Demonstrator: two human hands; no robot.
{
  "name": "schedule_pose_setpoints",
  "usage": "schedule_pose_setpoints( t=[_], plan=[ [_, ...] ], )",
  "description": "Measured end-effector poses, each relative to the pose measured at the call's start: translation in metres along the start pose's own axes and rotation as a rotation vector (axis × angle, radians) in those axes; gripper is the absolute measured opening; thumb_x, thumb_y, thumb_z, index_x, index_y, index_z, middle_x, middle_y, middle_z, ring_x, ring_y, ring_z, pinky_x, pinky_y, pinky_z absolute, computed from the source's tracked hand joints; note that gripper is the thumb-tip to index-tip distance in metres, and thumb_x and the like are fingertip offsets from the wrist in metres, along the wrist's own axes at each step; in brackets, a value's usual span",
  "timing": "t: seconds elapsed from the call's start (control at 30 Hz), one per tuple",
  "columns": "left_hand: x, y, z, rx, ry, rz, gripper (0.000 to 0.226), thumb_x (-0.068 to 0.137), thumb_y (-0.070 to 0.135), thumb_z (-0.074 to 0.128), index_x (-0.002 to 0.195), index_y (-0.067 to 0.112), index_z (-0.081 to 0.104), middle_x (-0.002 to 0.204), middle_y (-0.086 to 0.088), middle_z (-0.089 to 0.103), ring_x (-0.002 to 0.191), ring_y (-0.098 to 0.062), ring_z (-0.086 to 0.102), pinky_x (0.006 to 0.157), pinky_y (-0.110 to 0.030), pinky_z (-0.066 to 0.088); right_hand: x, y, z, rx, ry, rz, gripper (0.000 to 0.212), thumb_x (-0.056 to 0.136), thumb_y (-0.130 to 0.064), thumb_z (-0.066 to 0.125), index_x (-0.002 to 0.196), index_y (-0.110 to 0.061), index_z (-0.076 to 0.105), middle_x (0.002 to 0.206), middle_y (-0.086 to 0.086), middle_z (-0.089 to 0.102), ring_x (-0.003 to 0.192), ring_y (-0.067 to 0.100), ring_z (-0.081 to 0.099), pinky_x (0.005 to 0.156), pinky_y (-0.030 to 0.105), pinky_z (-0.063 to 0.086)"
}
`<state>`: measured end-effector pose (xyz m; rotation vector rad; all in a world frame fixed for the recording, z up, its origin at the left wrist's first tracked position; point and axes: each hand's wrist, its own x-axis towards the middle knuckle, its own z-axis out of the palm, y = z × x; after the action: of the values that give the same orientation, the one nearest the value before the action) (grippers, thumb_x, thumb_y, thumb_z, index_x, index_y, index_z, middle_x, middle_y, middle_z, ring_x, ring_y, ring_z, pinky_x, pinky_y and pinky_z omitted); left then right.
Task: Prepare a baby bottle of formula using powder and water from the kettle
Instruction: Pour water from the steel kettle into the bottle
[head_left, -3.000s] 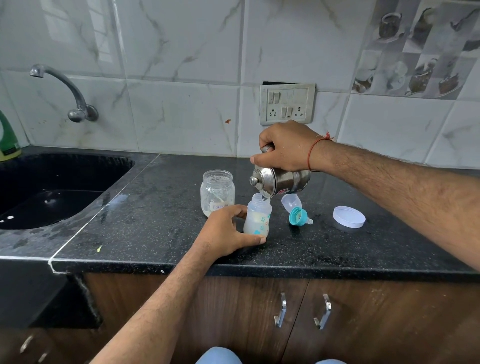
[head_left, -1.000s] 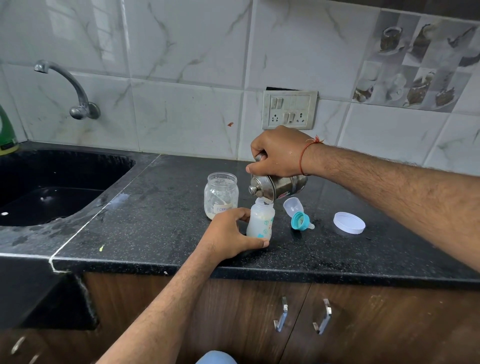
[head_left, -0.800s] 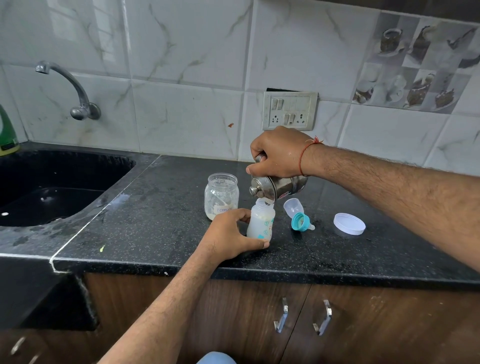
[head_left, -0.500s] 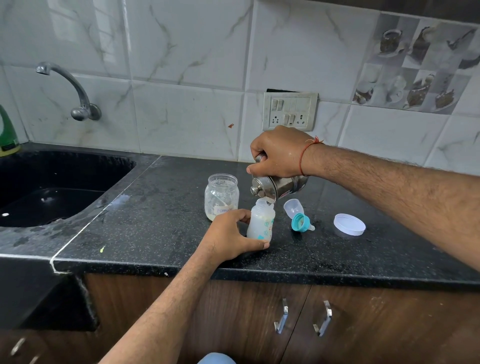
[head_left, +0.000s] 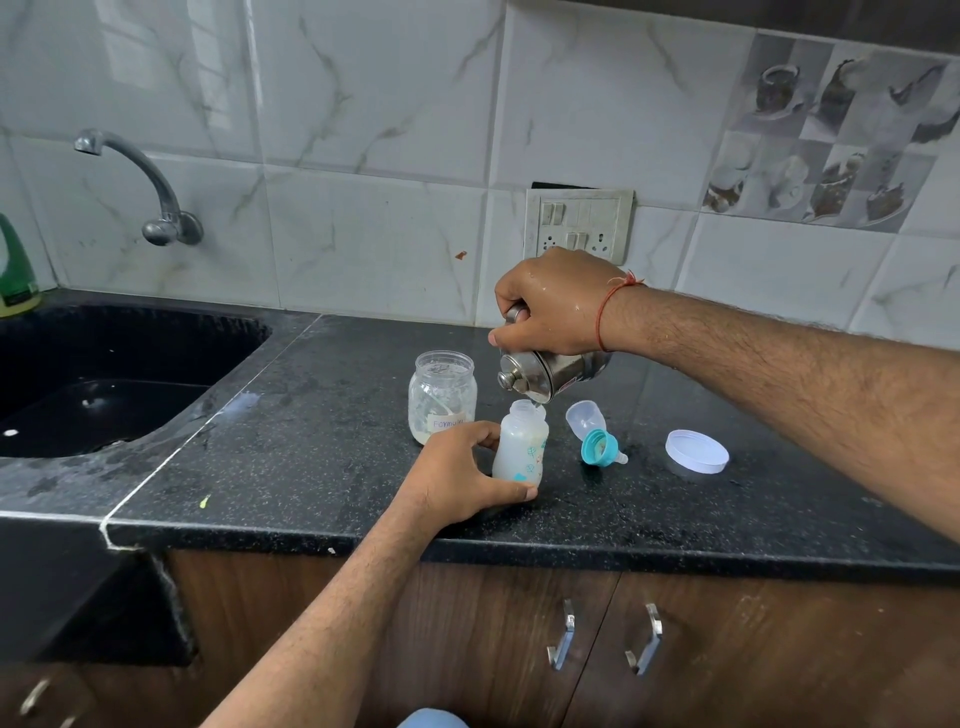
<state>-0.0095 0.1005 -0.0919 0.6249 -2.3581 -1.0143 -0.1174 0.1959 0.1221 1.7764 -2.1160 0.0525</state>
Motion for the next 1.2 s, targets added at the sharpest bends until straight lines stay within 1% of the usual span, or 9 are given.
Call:
schedule_pose_setpoints(
  t=[0.07,0.3,0.43,0.57,0.73,0.8,0.93,1.13,1.2],
  plan=[
    [0.0,0.001,0.0,-0.002,-0.001,0.001,0.067,0.068,0.047,0.102,0.126,0.028,0.074,0.088,0.025,0.064,0.073,0.017,0.055,0.061,-0.006,0.041,0.0,-0.001,-0.002,-0.009,0.006,-0.007,0.035,0.088,-0.047,0.069,0.064,-0.028,0.052,0.068,-0.008,0.057,0.072,0.019,0.058,0.065,0.032,0.047],
    [-0.001,0.003,0.0,0.003,0.013,-0.016,0.071,0.066,0.05,0.102,0.127,0.029,0.073,0.091,0.025,0.065,0.077,0.008,0.056,0.063,-0.013,0.037,-0.002,-0.006,-0.006,-0.031,0.024,-0.031,0.037,0.089,-0.047,0.067,0.063,-0.028,0.049,0.067,-0.009,0.053,0.075,0.022,0.058,0.066,0.032,0.045],
    [-0.002,0.005,-0.001,0.005,0.016,-0.025,0.07,0.067,0.05,0.102,0.127,0.029,0.073,0.086,0.025,0.062,0.074,0.008,0.054,0.061,-0.012,0.038,-0.002,-0.008,-0.006,-0.039,0.035,-0.035,0.037,0.089,-0.047,0.066,0.063,-0.028,0.049,0.069,-0.008,0.054,0.076,0.022,0.058,0.065,0.031,0.043],
    [-0.003,0.006,-0.002,0.008,0.015,-0.015,0.069,0.068,0.048,0.102,0.128,0.027,0.073,0.081,0.024,0.056,0.069,0.009,0.052,0.06,-0.008,0.042,-0.005,-0.006,-0.005,-0.036,0.033,-0.036,0.036,0.089,-0.047,0.066,0.063,-0.028,0.049,0.069,-0.009,0.054,0.076,0.022,0.059,0.067,0.032,0.048],
    [-0.004,0.008,-0.003,0.004,0.016,-0.007,0.07,0.068,0.047,0.102,0.129,0.027,0.073,0.082,0.025,0.055,0.068,0.011,0.052,0.059,-0.004,0.039,-0.009,-0.002,-0.002,-0.016,0.03,-0.017,0.034,0.09,-0.045,0.066,0.064,-0.028,0.051,0.068,-0.009,0.055,0.072,0.019,0.057,0.066,0.032,0.049],
    [-0.005,0.009,-0.003,0.006,0.018,-0.006,0.069,0.068,0.046,0.103,0.128,0.027,0.073,0.079,0.024,0.053,0.067,0.011,0.051,0.058,-0.004,0.039,-0.009,0.004,0.001,0.021,0.03,-0.001,0.034,0.089,-0.045,0.068,0.064,-0.028,0.051,0.067,-0.009,0.055,0.069,0.017,0.055,0.063,0.031,0.045],
    [-0.007,0.01,-0.003,-0.028,0.014,-0.001,0.064,0.069,0.039,0.104,0.124,0.023,0.075,0.073,0.023,0.049,0.063,0.022,0.051,0.056,-0.003,0.038,-0.01,0.019,0.007,0.095,0.041,0.035,0.035,0.088,-0.046,0.071,0.064,-0.026,0.053,0.068,-0.007,0.06,0.069,0.017,0.057,0.061,0.03,0.042],
    [-0.008,0.011,-0.004,-0.039,0.006,0.01,0.063,0.07,0.038,0.104,0.124,0.024,0.075,0.075,0.024,0.05,0.066,0.026,0.05,0.059,-0.001,0.038,-0.02,0.046,0.017,0.313,0.064,0.178,0.041,0.089,-0.044,0.076,0.067,-0.018,0.053,0.063,-0.008,0.049,0.06,0.011,0.044,0.058,0.029,0.035],
    [-0.009,0.012,-0.004,-0.036,0.005,0.017,0.062,0.07,0.038,0.103,0.123,0.024,0.075,0.075,0.024,0.05,0.066,0.026,0.05,0.06,-0.002,0.038,-0.024,0.056,0.024,0.389,0.067,0.25,0.04,0.089,-0.046,0.077,0.068,-0.018,0.057,0.064,-0.007,0.052,0.061,0.011,0.045,0.058,0.029,0.036]
  ],
)
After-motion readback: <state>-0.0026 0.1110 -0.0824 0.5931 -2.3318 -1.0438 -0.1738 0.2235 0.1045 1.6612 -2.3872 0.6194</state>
